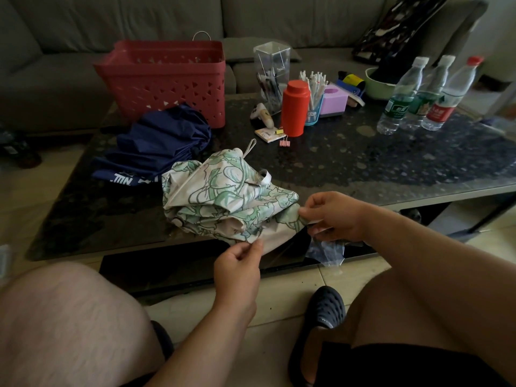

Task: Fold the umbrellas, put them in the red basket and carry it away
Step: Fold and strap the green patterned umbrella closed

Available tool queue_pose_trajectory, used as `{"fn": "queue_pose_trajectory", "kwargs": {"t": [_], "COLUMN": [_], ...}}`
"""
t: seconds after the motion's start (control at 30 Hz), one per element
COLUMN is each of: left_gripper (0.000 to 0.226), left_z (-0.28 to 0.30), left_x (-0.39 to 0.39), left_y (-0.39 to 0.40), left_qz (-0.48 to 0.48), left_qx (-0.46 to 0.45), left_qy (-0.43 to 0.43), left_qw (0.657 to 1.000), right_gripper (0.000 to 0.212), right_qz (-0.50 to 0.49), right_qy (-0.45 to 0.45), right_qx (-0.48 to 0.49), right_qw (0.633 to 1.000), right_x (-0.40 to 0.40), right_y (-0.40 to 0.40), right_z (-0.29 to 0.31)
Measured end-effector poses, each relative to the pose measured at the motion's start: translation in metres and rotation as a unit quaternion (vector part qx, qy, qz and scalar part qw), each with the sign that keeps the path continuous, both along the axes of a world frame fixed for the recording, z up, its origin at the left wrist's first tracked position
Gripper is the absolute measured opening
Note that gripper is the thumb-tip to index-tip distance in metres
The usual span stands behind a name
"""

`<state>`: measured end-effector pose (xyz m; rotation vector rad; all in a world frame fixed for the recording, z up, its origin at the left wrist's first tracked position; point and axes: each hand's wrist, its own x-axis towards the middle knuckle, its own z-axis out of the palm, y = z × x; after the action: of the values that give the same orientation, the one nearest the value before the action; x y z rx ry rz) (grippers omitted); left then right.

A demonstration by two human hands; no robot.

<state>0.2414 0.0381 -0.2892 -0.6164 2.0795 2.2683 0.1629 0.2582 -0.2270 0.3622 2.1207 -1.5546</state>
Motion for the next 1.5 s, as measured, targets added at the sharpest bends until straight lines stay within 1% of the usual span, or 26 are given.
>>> {"fn": "queue_pose_trajectory", "kwargs": {"t": [0.1,0.23,0.33,0.43,0.5,0.53,0.6,0.67,0.73,0.8,0.83,0.87,0.9,0.93,0.97,1.0,1.03,1.1,1.13,1.2,1.27,1.3,1.37,1.4,1.47,1.5], "left_gripper": [0.023,0.026,0.030,0.030,0.028,0.029,0.032,0.030,0.027,0.027,0.029,0.031,0.030,0.026,0.021,0.016,0.014,0.017,0.021,0.024,0.021,0.019,0.012,0.013,0.028,0.030], "left_z": [0.002,0.003,0.004,0.009,0.011,0.012,0.009,0.008,0.008,0.008,0.006,0.004,0.003,0.002,0.003,0.003,0.003,0.002,0.002,0.004,0.003,0.005,0.004,0.004,0.003,0.002], "left_x": [0.001,0.008,0.006,0.001,0.000,0.001,0.000,-0.002,-0.002,0.000,0.002,0.005,0.006,0.008,0.008,0.008,0.006,0.003,0.002,0.003,0.003,0.003,0.002,0.001,0.002,0.003], "left_y": [0.002,0.005,0.001,-0.002,-0.003,-0.003,-0.007,-0.010,-0.010,-0.007,-0.005,-0.004,-0.003,-0.003,-0.002,-0.002,-0.001,-0.001,0.000,0.003,0.003,0.003,0.001,-0.001,-0.004,-0.006], "left_qz": [-0.002,-0.012,0.018,0.038,0.036,0.037,0.050,0.063,0.059,0.043,0.033,0.023,0.014,0.009,0.006,0.006,0.009,0.021,0.026,0.029,0.027,0.024,0.023,0.023,0.017,0.010], "left_qx": [0.002,-0.004,0.023,0.052,0.065,0.066,0.039,0.010,0.022,0.035,0.036,0.036,0.039,0.044,0.047,0.045,0.041,0.030,0.029,0.034,0.044,0.047,0.066,0.075,0.056,0.027], "left_qy": [-0.002,0.004,0.005,-0.007,-0.014,-0.012,0.001,0.021,0.038,0.030,0.024,0.020,0.017,0.014,0.014,0.014,0.013,0.008,0.007,0.008,0.011,0.010,-0.001,-0.009,-0.013,-0.005], "left_qw": [1.000,1.000,1.000,0.998,0.997,0.997,0.998,0.998,0.997,0.998,0.999,0.999,0.999,0.999,0.999,0.999,0.999,0.999,0.999,0.999,0.999,0.999,0.998,0.997,0.998,1.000], "right_gripper": [0.023,0.020,0.012,0.004,0.012,0.010,0.003,0.004,0.006,0.010,0.018,0.029,0.039,0.045,0.045,0.039,0.031,0.024,0.025,0.033,0.037,0.035,0.027,0.023,0.014,0.010], "right_qz": [-0.039,-0.039,0.001,0.085,0.136,0.147,0.149,0.144,0.137,0.114,0.092,0.054,-0.005,-0.075,-0.138,-0.181,-0.201,-0.203,-0.199,-0.197,-0.213,-0.223,-0.248,-0.262,-0.275,-0.276], "right_qy": [0.021,0.032,0.020,-0.035,-0.053,-0.050,-0.045,-0.041,-0.038,-0.031,-0.026,-0.022,-0.018,-0.016,-0.022,-0.044,-0.080,-0.155,-0.183,-0.204,-0.191,-0.181,-0.155,-0.140,-0.121,-0.115], "right_qx": [0.031,0.034,-0.015,-0.040,0.001,0.027,0.063,0.090,0.104,0.117,0.119,0.114,0.101,0.078,0.045,0.008,-0.024,-0.068,-0.082,-0.102,-0.136,-0.164,-0.204,-0.211,-0.211,-0.211], "right_qw": [0.999,0.998,1.000,0.995,0.989,0.988,0.986,0.985,0.984,0.986,0.988,0.992,0.995,0.994,0.989,0.982,0.976,0.964,0.959,0.954,0.948,0.944,0.934,0.931,0.930,0.930], "right_x": [-0.003,-0.003,0.000,0.007,0.009,0.009,0.007,0.005,0.005,0.006,0.007,0.009,0.013,0.020,0.030,0.043,0.058,0.087,0.099,0.110,0.109,0.107,0.101,0.098,0.095,0.096], "right_y": [0.002,-0.001,0.004,0.005,0.003,0.002,0.003,0.008,0.009,0.006,0.003,0.000,-0.004,-0.010,-0.017,-0.026,-0.037,-0.060,-0.069,-0.085,-0.099,-0.105,-0.113,-0.115,-0.117,-0.117], "right_z": [-0.001,0.000,0.006,0.004,-0.002,-0.004,-0.005,-0.005,-0.004,-0.004,-0.002,0.001,0.006,0.012,0.018,0.021,0.022,0.012,0.003,-0.014,-0.024,-0.025,-0.025,-0.025,-0.026,-0.026]}}
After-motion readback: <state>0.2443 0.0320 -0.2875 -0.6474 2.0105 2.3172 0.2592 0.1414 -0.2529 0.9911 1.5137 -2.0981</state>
